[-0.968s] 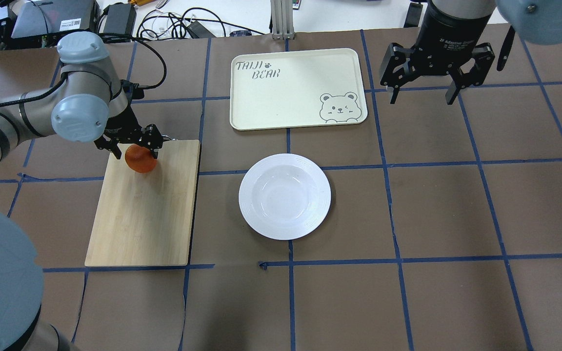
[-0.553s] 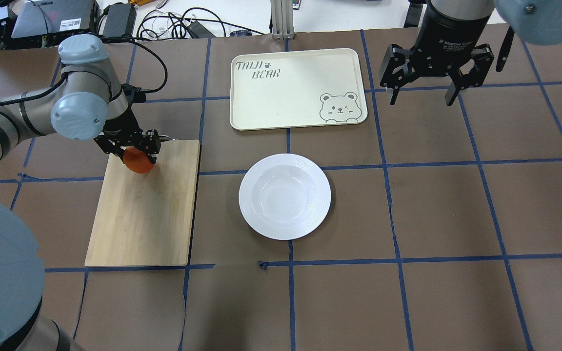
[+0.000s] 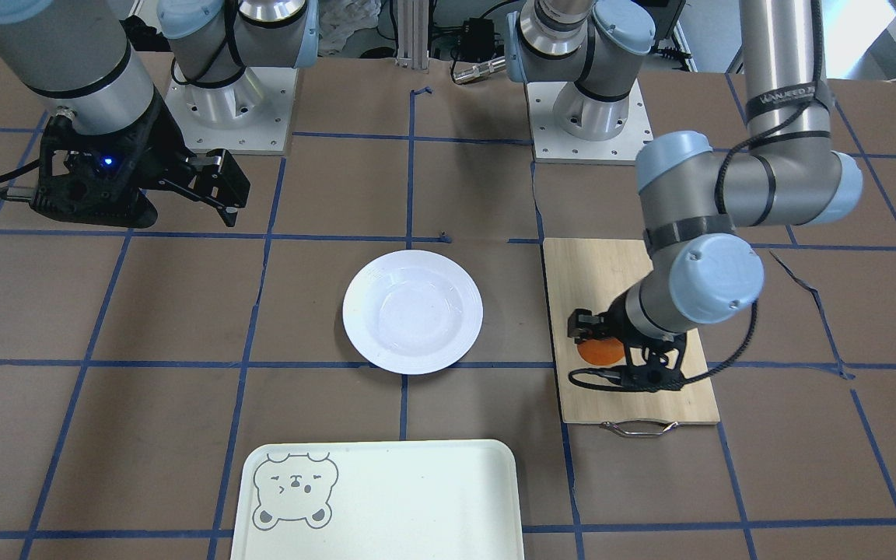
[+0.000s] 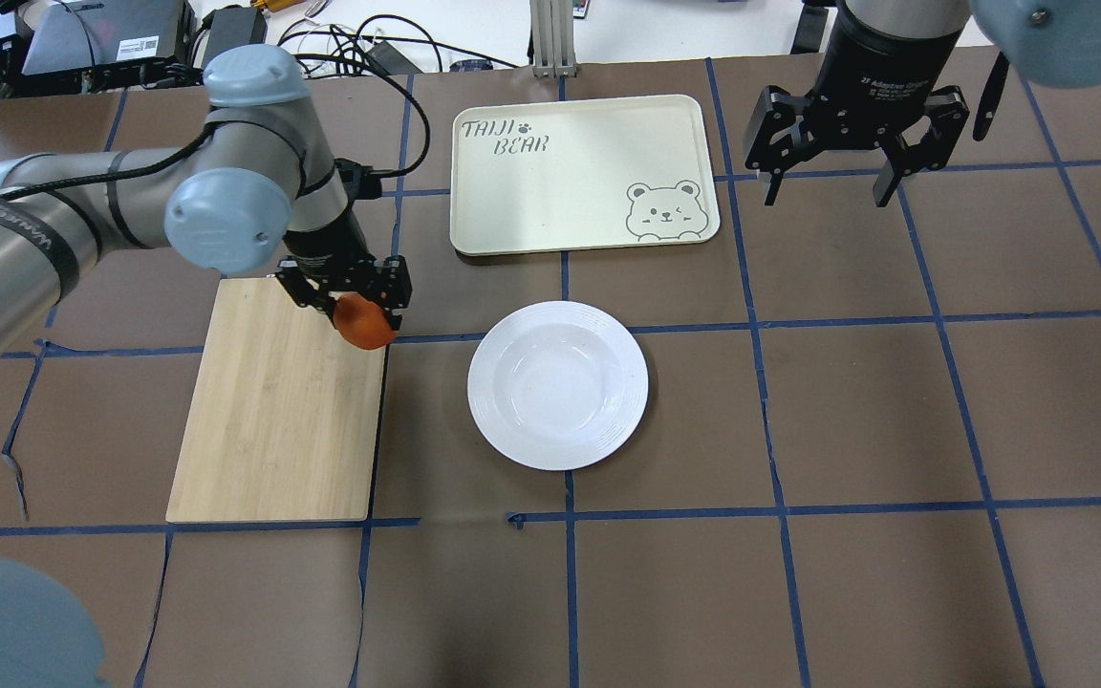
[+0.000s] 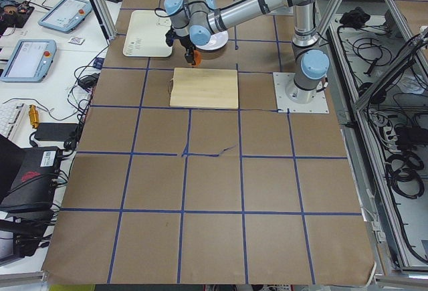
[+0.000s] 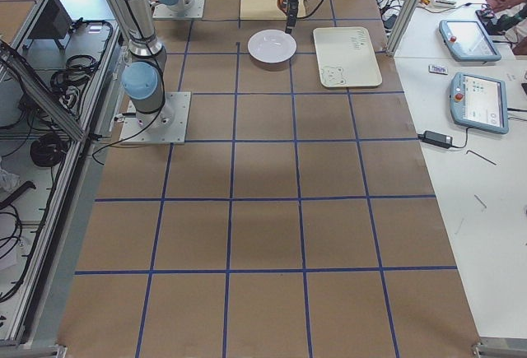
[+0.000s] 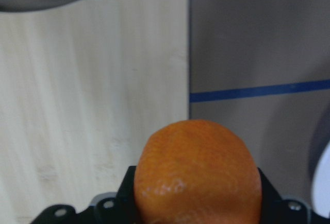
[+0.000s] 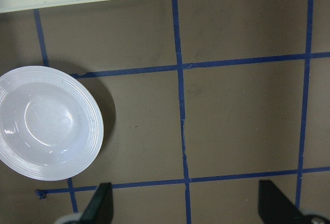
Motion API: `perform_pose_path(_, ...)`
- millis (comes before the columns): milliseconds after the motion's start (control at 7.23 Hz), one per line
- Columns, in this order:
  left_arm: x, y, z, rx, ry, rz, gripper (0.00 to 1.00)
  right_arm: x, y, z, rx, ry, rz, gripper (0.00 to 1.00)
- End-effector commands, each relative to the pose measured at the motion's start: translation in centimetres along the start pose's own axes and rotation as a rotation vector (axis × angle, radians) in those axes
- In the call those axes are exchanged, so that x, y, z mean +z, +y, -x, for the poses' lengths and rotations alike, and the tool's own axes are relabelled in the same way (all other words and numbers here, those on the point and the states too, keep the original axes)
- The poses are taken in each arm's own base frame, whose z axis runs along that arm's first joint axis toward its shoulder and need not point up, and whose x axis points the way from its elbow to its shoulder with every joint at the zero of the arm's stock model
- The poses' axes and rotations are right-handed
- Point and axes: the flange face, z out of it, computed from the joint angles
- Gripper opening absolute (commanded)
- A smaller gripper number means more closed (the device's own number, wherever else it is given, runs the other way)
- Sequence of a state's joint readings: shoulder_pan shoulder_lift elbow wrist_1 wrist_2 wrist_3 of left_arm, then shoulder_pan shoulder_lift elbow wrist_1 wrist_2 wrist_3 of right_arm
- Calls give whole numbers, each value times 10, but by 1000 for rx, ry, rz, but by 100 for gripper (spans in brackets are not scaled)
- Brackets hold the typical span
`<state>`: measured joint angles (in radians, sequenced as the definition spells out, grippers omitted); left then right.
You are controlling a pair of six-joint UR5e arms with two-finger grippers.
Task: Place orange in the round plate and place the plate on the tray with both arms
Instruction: 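Carry the orange with the left gripper onto the white plate and release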
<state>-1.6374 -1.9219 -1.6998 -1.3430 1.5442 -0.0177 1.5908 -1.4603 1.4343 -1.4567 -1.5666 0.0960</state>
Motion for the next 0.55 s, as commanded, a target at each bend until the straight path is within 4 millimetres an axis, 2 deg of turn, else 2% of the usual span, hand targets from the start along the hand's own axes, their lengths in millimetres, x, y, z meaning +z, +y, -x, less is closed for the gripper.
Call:
perform_pose_path(0,19,23,-100,-194,49,14,0,0,-1,-2,1,-1,-2,100)
perform_pose_path(138,30,29,-141,-250,82,-32,0,0,-2,-2,1,-1,-4,100)
perform_pose_path(277,52,34,-155,-268,93,-4,0,1,-2,-4,4,13,1,100)
perform_pose_path(415,71,33,-159,-265,102,-5,7,2,-4,-11,7,55,1,100)
